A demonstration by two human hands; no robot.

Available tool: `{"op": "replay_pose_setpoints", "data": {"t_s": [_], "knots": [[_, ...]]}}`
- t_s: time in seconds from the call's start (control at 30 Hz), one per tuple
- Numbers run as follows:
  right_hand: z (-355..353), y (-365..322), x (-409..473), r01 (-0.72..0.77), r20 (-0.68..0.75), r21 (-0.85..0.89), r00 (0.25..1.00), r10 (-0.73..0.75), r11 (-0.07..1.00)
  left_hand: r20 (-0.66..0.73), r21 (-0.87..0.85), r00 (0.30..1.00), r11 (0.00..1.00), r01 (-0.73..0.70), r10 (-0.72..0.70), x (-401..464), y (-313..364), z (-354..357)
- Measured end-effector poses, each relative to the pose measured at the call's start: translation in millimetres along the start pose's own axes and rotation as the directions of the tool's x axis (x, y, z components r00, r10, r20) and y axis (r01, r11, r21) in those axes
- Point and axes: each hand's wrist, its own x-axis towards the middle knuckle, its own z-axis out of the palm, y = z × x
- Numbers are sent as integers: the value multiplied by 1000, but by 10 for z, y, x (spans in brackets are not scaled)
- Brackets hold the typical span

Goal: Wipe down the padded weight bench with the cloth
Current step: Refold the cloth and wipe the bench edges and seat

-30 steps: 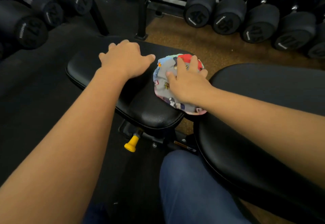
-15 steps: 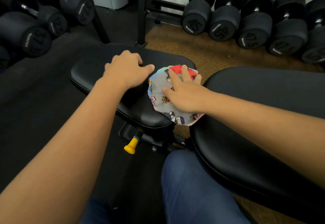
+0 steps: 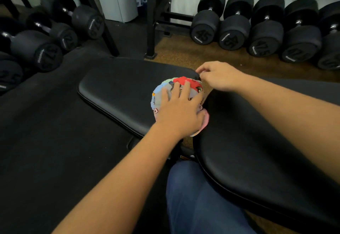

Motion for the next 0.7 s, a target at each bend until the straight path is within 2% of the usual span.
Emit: {"op": "replay_pose_setpoints", "data": {"t_s": [0.1, 0.2, 0.33, 0.43, 0.53, 0.7], "knots": [[58, 41, 95, -17, 19, -5, 1000, 17, 1000, -96, 87, 991, 992, -87, 95, -262, -70, 38], [88, 34, 145, -13, -2, 8, 1000, 13, 1000, -95, 123, 987, 985, -120, 132, -508, -121, 64], [139, -127, 179, 111, 14, -14, 994, -111, 994, -111, 84, 993, 996, -32, 41, -344, -56, 5], [168, -215, 218, 143, 38, -12, 989, -142, 990, -110, 76, 992, 995, 69, -61, -184, -7, -10], [180, -239, 260, 134, 14, -17, 991, -134, 991, -103, 127, 994, 990, 53, -40, -344, -16, 19], [245, -316, 296, 182, -22, -67, 983, -184, 981, -197, 96, 980, 994, 45, -25, -815, -129, 72]]}}
